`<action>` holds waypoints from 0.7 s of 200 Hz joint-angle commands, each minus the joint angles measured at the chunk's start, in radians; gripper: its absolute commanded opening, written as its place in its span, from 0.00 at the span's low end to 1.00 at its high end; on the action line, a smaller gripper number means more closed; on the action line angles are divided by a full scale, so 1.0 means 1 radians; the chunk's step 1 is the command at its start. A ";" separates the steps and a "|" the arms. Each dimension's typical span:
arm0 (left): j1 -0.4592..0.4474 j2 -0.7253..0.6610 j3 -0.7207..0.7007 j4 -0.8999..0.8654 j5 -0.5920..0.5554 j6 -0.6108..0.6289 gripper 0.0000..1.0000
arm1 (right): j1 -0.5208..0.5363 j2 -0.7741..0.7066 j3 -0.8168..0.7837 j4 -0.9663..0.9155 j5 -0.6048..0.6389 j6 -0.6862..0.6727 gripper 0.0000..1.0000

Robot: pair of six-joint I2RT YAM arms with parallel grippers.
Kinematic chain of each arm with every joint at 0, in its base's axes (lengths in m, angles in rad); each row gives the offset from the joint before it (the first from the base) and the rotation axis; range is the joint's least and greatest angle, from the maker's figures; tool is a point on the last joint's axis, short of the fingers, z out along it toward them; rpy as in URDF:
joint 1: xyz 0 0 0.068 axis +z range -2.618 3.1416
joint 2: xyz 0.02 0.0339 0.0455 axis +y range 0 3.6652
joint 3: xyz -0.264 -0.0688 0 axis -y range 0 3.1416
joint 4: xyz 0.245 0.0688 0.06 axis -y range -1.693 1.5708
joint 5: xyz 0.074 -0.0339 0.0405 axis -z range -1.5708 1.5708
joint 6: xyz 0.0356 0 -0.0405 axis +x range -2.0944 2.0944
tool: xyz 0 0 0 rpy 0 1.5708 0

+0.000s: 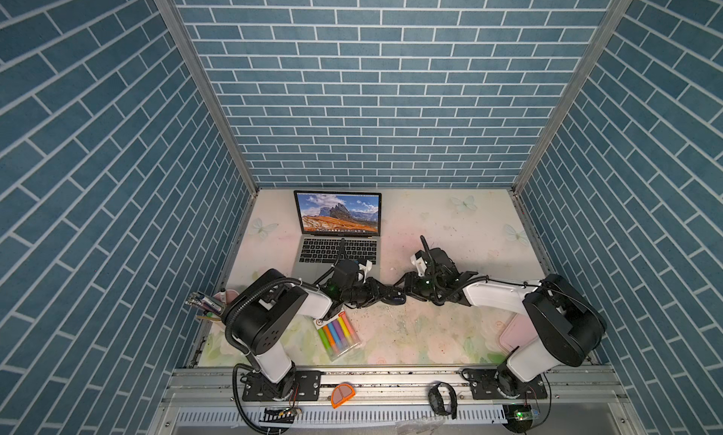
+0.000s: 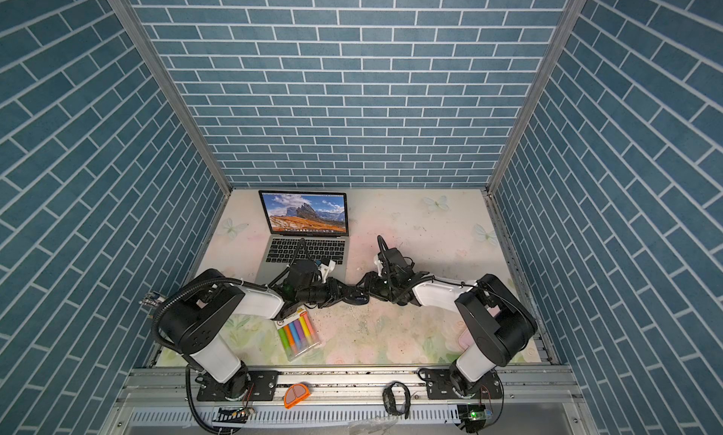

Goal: Insert the wireless mouse receiver into the laptop
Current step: Take out the USB plug from the mouse.

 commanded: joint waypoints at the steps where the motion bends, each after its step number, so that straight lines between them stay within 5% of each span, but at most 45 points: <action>1: -0.004 0.019 -0.004 0.053 0.009 -0.014 0.00 | 0.026 0.014 0.008 -0.019 -0.033 0.048 0.51; 41: -0.004 0.043 0.007 0.088 0.023 -0.024 0.00 | 0.027 -0.071 -0.027 0.118 -0.114 0.161 0.51; 140: -0.004 0.075 -0.004 0.135 0.031 -0.065 0.00 | 0.007 -0.226 0.034 -0.195 0.041 0.013 0.50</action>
